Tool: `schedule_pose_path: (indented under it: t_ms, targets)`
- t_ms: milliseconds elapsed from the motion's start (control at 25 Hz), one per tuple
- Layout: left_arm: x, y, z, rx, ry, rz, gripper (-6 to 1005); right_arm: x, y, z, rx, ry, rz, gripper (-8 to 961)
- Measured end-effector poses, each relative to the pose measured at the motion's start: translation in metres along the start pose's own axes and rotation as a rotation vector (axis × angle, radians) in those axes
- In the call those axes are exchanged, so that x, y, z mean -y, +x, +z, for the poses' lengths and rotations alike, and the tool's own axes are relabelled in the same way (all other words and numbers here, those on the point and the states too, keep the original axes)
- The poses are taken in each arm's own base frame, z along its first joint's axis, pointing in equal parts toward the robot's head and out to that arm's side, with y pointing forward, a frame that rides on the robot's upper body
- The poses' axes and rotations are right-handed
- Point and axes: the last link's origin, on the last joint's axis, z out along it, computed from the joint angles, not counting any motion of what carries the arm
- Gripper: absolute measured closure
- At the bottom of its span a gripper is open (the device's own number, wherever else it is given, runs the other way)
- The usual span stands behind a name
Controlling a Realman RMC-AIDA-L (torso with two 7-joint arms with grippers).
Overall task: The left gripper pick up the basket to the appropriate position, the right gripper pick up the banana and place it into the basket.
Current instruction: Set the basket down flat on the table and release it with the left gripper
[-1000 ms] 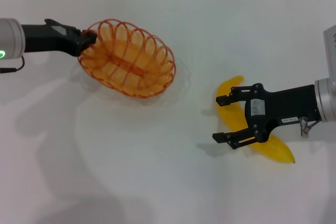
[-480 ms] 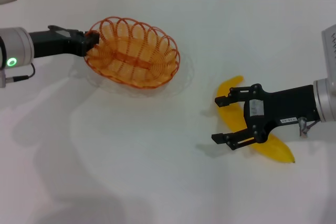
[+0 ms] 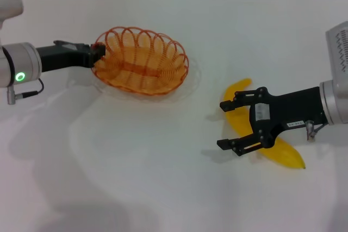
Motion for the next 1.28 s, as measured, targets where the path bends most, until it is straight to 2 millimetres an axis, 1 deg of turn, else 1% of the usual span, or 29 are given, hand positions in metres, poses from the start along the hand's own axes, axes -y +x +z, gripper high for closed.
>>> schedule_pose_path:
  t_ms: [400, 1280]
  targets:
    - [-0.003, -0.015, 0.002, -0.010, 0.007, -0.071, 931, 0.000, 0.000, 0.000, 0.000, -0.001, 0.002, 97]
    - [-0.001, -0.018, 0.003, -0.008, 0.021, -0.073, 923, 0.001, -0.001, 0.004, -0.003, -0.015, 0.005, 102]
